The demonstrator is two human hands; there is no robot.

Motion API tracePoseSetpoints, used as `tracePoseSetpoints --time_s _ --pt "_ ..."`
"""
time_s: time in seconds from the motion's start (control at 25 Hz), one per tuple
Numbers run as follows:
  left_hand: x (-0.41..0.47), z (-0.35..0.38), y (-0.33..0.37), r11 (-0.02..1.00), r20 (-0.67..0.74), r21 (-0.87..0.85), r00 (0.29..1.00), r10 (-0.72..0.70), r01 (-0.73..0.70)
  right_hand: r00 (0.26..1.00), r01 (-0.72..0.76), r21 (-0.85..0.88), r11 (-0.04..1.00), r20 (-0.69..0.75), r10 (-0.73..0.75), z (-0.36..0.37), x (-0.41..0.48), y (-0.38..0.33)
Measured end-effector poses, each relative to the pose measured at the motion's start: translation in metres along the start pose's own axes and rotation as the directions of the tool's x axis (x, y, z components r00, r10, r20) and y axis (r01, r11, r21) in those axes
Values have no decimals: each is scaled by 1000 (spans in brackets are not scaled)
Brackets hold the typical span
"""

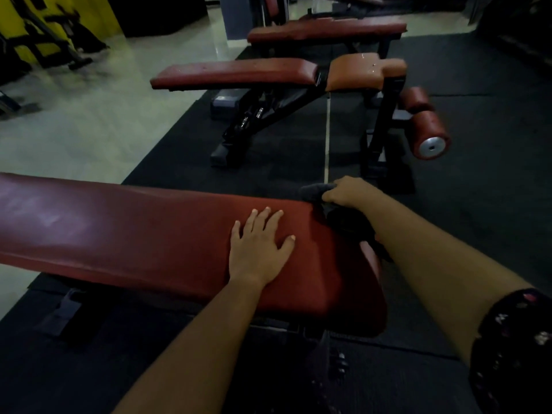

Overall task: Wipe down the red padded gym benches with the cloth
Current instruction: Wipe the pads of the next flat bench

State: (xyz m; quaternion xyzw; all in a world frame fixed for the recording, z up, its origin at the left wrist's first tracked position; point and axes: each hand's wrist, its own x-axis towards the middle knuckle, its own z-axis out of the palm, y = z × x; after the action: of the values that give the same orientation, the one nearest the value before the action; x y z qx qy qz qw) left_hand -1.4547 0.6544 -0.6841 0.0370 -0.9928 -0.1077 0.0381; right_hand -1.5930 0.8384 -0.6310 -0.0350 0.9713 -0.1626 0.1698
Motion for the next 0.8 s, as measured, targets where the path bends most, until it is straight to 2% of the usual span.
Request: tracePoseSetpoints --time_s 0.04,0.12,0.24,0.32,0.4,0.48,0.6,0.72,0.8 --pt "1 0 0 1000 0 -2 1000 1 -1 999 -21 -14 1000 -27 20 2 -2 1" --pt "1 0 0 1000 -8 0 1000 -2 2 998 28 -14 1000 -57 -29 5 -6 3" --pt "0 0 0 1000 -13 -7 1000 -7 7 995 103 122 987 4 -104 -3 -7 20" --pt "0 0 0 1000 -21 -7 1000 -7 7 1000 26 136 990 -19 -23 -4 -6 24" --pt "1 -1 1 1000 -20 -8 1000 -7 7 997 -33 62 998 -61 37 -1 -7 20" --pt "0 -1 1 1000 -22 -2 1000 -10 10 1000 24 65 998 -3 -24 -5 -8 24" --pt "-1 0 2 1000 -24 11 1000 -8 8 992 54 252 966 99 -81 -18 -11 43" --pt "1 1 2 1000 -28 12 1000 -10 10 1000 -5 106 994 -14 7 -10 -14 42" --pt "0 2 1 1000 -32 19 999 -7 7 997 68 123 990 -49 -62 -8 -22 45"
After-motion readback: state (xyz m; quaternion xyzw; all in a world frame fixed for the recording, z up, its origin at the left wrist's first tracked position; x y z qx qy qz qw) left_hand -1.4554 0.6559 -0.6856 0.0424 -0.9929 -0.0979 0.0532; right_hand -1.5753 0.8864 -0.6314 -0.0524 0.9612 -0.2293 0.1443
